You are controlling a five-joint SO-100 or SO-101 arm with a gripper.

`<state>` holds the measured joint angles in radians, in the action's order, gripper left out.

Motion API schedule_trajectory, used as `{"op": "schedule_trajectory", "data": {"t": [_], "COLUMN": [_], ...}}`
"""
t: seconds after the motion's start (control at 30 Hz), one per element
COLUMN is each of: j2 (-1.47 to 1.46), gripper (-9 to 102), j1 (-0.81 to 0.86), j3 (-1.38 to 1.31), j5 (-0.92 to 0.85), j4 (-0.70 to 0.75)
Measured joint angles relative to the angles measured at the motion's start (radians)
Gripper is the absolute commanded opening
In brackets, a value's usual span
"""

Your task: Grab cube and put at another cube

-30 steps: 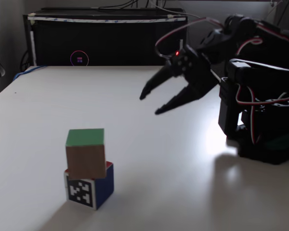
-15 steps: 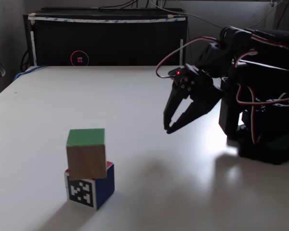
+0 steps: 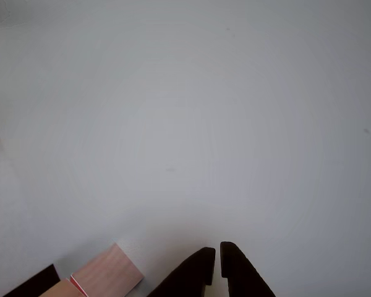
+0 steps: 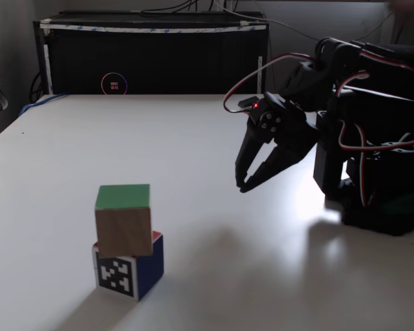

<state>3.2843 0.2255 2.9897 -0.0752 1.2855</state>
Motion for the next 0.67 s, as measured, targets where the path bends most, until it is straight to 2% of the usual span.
{"op": "schedule_trajectory", "data": {"t": [0.67], "j2": [0.0], "gripper": [0], "j1": [0.025], "j3": [0.0], "j5": [0.009], "j4": [0.0]}}
